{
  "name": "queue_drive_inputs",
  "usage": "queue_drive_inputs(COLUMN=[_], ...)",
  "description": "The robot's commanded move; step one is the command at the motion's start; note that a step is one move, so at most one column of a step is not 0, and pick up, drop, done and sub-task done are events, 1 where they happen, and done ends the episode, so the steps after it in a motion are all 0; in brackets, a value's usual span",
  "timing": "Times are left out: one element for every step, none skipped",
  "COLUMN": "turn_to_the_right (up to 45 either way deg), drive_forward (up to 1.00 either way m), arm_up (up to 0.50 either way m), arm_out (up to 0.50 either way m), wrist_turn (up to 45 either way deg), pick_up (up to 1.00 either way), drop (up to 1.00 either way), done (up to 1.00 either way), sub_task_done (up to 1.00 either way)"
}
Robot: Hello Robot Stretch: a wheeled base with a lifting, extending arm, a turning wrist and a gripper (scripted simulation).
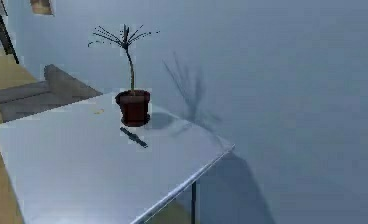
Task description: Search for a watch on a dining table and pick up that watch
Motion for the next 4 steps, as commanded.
queue_drive_inputs(turn_to_the_right=[-45.0,-45.0,-15.0,45.0], drive_forward=[0.0,0.0,0.0,0.0], arm_up=[0.0,0.0,0.0,0.0], arm_out=[0.0,0.0,0.0,0.0], wrist_turn=[0.0,0.0,0.0,0.0], pick_up=[0.0,0.0,0.0,0.0], drop=[0.0,0.0,0.0,0.0], done=[0.0,0.0,0.0,0.0], sub_task_done=[0.0,0.0,0.0,0.0])
